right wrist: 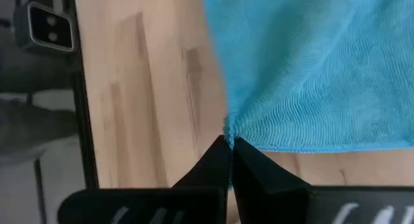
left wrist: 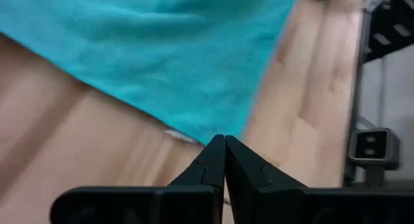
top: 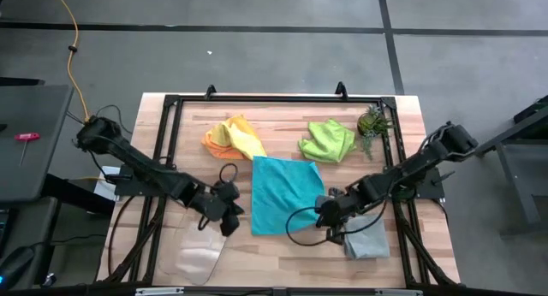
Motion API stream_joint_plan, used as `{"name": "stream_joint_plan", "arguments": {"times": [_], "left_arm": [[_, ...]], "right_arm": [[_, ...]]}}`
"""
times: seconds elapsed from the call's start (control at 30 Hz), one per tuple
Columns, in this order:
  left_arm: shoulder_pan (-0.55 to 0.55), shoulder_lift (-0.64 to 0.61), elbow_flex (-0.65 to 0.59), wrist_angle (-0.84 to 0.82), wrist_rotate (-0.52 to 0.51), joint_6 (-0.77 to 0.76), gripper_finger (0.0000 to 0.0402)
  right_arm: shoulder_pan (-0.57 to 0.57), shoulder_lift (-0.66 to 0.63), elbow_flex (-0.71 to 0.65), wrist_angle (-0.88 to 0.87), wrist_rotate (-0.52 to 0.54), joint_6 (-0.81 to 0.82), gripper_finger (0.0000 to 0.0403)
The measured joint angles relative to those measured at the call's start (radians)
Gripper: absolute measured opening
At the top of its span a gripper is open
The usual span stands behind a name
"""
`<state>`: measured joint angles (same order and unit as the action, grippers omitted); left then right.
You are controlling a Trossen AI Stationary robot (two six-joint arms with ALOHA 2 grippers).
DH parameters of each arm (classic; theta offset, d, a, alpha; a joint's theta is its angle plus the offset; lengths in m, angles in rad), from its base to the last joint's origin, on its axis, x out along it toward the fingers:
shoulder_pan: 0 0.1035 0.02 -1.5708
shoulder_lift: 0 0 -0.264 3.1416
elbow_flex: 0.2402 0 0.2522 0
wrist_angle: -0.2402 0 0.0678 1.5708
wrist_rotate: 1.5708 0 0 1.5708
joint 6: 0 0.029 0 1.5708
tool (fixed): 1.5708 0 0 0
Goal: Fold microfiber towels
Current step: Fold the blue microfiber cloth
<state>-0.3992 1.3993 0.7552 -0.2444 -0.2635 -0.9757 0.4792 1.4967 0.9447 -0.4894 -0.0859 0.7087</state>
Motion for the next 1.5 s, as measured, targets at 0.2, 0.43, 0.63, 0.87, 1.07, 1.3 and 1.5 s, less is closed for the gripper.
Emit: {"name": "stream_joint_plan", "arguments": {"times": [0.2,0.43,0.63,0.87,1.07,1.3,1.5], "left_arm": [[-0.007,0.021,-0.011,-0.013,0.014,-0.011,0.0001],[0.024,0.021,-0.01,-0.006,0.033,0.068,0.0],[0.053,0.02,-0.01,-0.011,0.036,0.123,0.0],[0.065,0.009,-0.008,-0.003,0.036,0.183,0.0],[0.066,0.002,-0.008,-0.02,0.041,0.203,0.0],[0.066,0.002,-0.008,-0.021,0.044,0.21,0.0],[0.066,0.002,-0.008,-0.021,0.044,0.21,0.0]], "right_arm": [[0.029,0.03,0.001,0.068,-0.02,0.028,0.0],[0.025,0.037,0.0,0.062,-0.012,0.028,0.0],[0.025,0.037,0.0,0.065,-0.012,0.047,0.0],[0.025,0.037,0.0,0.07,-0.012,0.047,0.0],[0.025,0.037,0.0,0.072,-0.012,0.054,0.0],[0.025,0.036,0.0,0.073,-0.012,0.131,0.0],[0.025,0.036,0.0,0.072,-0.011,0.187,0.0027]]}}
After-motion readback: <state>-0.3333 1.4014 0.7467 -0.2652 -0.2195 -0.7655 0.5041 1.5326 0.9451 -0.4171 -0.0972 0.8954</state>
